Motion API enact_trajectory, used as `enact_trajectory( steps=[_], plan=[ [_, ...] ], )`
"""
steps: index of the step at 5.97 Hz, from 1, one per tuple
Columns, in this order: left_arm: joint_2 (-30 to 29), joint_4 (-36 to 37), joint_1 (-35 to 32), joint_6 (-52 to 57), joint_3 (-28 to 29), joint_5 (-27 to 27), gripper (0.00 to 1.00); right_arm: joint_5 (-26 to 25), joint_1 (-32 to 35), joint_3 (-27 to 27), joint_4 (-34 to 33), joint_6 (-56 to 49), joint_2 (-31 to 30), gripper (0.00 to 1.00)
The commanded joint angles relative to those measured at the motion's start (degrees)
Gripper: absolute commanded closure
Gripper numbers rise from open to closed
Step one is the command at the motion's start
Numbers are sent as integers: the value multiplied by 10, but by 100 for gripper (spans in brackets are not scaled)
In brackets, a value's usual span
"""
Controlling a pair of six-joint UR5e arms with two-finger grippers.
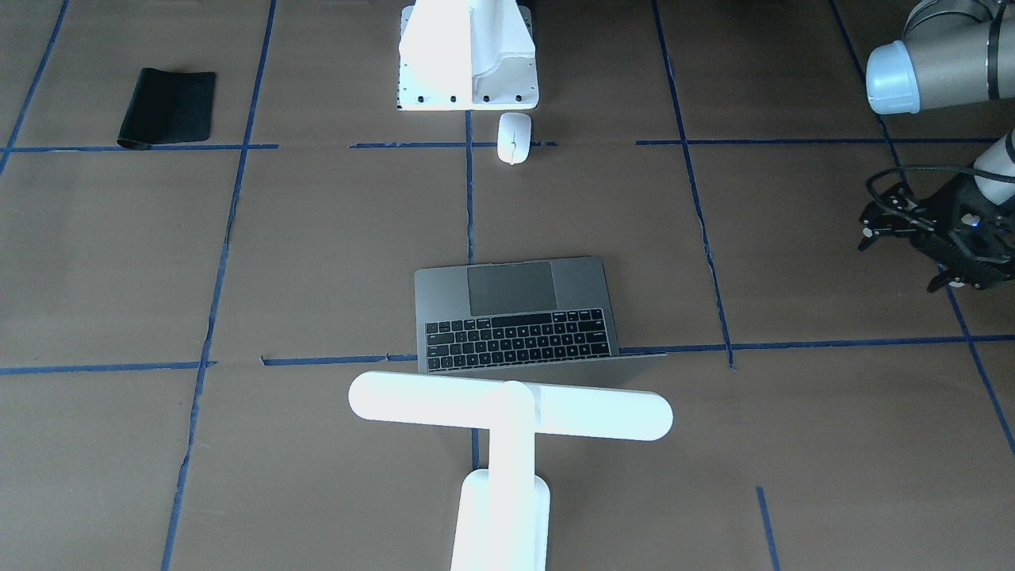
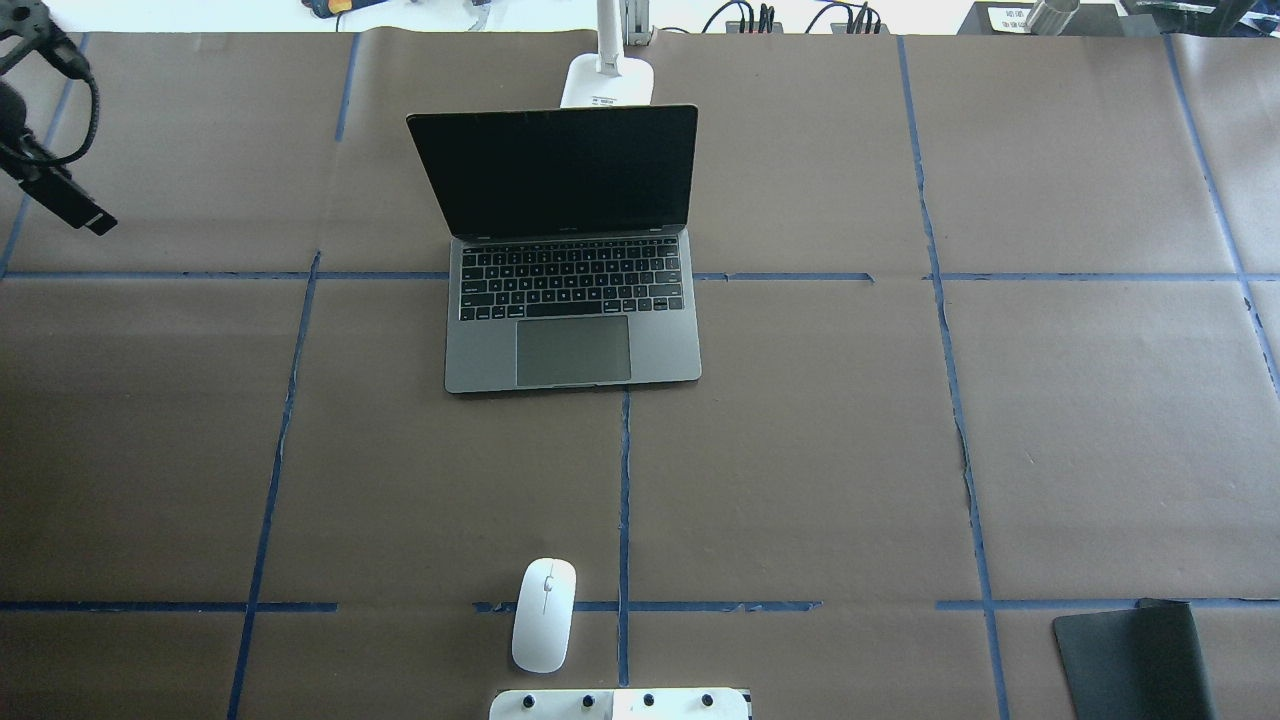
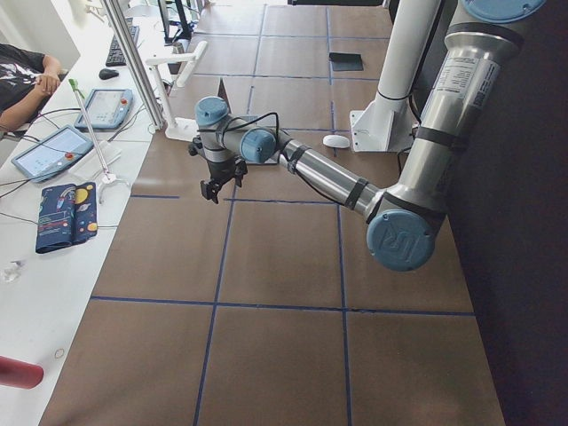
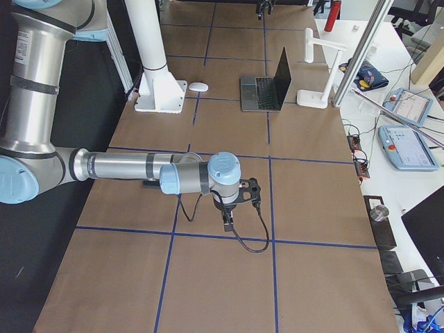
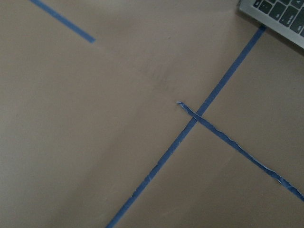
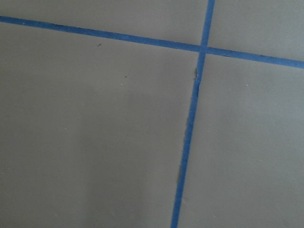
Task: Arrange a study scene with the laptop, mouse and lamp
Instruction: 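Move the right gripper down to the black mouse pad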
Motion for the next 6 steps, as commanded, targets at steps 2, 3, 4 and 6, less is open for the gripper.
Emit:
enact_trajectory(
  steps=[2, 3, 4, 6],
  plan=[
    [86, -8, -25, -37, -27, -21, 0, 26, -86, 68, 94, 171, -36, 1],
    [86, -8, -25, -37, -33, -21, 0, -18, -168, 108, 157, 287, -80, 1],
    [86, -8, -25, -37, -35, -21, 0, -50, -238, 105, 291, 408, -126, 0],
    [86, -8, -25, -38, -42, -22, 0, -243, -470, 102, 408, 596, -153, 0]
  ],
)
